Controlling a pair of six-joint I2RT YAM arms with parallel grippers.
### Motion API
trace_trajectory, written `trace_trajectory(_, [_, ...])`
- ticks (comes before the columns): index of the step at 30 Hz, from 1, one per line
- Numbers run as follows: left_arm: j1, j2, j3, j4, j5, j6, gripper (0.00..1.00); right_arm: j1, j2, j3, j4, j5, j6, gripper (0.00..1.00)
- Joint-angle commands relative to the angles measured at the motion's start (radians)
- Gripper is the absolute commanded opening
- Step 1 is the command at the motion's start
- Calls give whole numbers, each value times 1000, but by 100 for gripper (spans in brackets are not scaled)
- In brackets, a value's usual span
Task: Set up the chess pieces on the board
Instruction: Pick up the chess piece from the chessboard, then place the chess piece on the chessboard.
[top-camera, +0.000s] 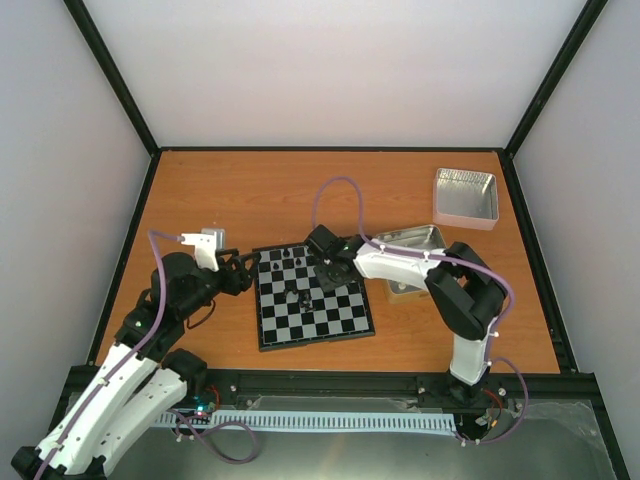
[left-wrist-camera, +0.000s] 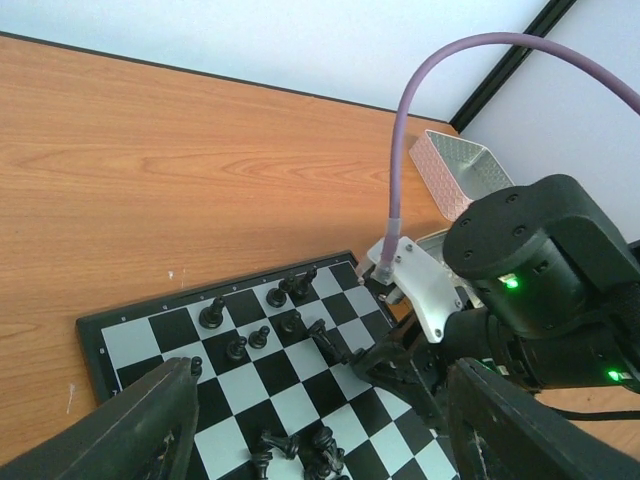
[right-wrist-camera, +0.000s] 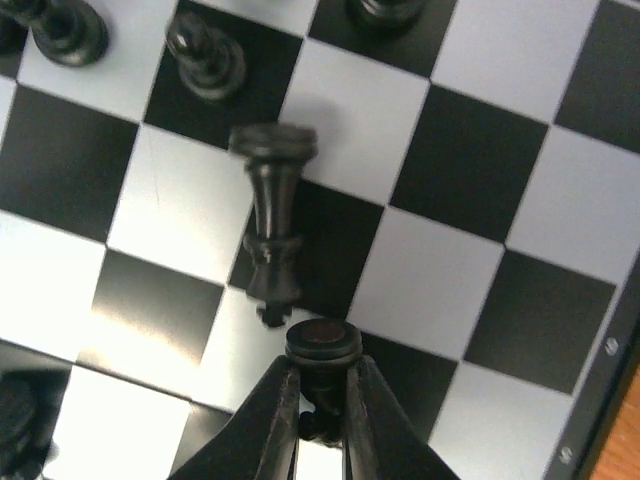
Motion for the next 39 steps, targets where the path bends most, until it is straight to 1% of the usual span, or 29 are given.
trace_trajectory(1, [-6, 18, 3, 33, 22, -14, 69, 5, -105, -69, 35, -18, 7, 5])
trace_trajectory(6, [-6, 59, 3, 47, 97, -45, 69, -9, -223, -173, 172, -131, -10, 4])
trace_trajectory(9, [-6, 91, -24, 116, 209, -112, 69, -15, -253, -208, 243, -233, -27, 4])
trace_trajectory(14, [-6, 182, -84, 293, 429, -270, 69, -15, -307, -277, 398, -464, -53, 4])
trace_trajectory(16, [-6, 214, -96, 309, 458, -324, 69, -15, -343, -296, 455, -526, -58, 3])
trace_trajectory(19, [-6, 242, -130, 328, 454, -402, 69, -15, -387, -324, 540, -615, -54, 4])
trace_trajectory(21, [-6, 262, -164, 398, 481, -478, 70, -13, -406, -338, 591, -673, -46, 4])
trace_trajectory(25, [-6, 323, -229, 582, 574, -607, 69, -7, -430, -355, 640, -709, -39, 4])
trace_trajectory(27, [-6, 336, -240, 632, 598, -638, 69, -4, -433, -357, 646, -711, -43, 4])
trace_trajectory(30, [-6, 326, -231, 616, 593, -643, 66, -3, -433, -355, 641, -701, -48, 5])
trace_trajectory(35, [-6, 330, -250, 627, 598, -686, 53, 2, -433, -355, 641, -702, -57, 5])
trace_trajectory(37, [-6, 340, -260, 636, 606, -707, 51, 3, -433, -354, 640, -700, -60, 5])
trace_trajectory(39, [-6, 345, -267, 646, 609, -713, 46, 5, -432, -350, 636, -702, -66, 5])
